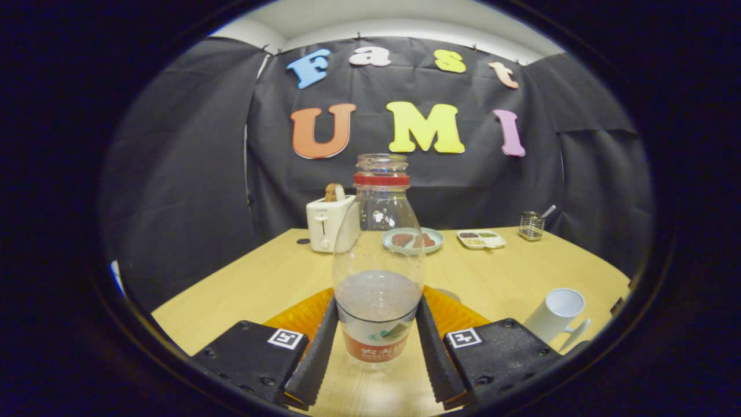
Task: Take the bottle from table, then pour the juice into the cup, finally place the bottle on the coaster
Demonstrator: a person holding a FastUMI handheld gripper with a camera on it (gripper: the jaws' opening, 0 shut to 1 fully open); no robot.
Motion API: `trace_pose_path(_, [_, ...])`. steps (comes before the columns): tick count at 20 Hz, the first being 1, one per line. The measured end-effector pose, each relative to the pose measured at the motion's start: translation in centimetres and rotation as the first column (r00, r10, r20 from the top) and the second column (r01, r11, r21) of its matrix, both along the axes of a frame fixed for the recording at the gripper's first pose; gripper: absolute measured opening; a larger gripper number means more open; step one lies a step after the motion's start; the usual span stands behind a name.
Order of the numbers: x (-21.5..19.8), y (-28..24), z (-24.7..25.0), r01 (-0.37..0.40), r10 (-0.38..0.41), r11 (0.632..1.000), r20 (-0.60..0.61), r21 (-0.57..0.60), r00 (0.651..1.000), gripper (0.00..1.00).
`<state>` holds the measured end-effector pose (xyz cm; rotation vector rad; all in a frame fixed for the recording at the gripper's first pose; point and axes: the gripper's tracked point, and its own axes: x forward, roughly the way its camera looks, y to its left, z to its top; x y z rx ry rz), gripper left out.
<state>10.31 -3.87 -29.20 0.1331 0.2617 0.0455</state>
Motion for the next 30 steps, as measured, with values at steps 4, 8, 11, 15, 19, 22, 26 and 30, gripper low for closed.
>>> trace_pose_path(4, [-0.9,-1.8,2.9,0.016,-0.020,0.989,0.026,0.149,0.999,0.75])
trace_pose_path(8, [-1.2,-2.3,4.4,-0.021,-0.010,0.922,0.079,0.386,0.997,0.75])
trace_pose_path(11, [-1.5,-3.5,4.6,-0.018,-0.040,0.816,0.087,0.578,0.995,0.74])
trace_pose_path(15, [-1.8,-4.6,4.3,-0.007,-0.075,0.679,0.079,0.734,0.994,0.74])
trace_pose_path(19, [-1.6,-5.1,3.7,0.030,-0.113,0.563,0.041,0.826,0.993,0.74])
trace_pose_path(22, [-1.7,-5.3,3.8,0.050,-0.128,0.445,0.009,0.894,0.992,0.74])
trace_pose_path(26, [-1.7,-6.2,3.9,0.067,-0.158,0.345,-0.012,0.936,0.987,0.74])
trace_pose_path(30, [-1.1,-7.4,5.2,0.050,-0.197,0.205,-0.008,0.977,0.980,0.74])
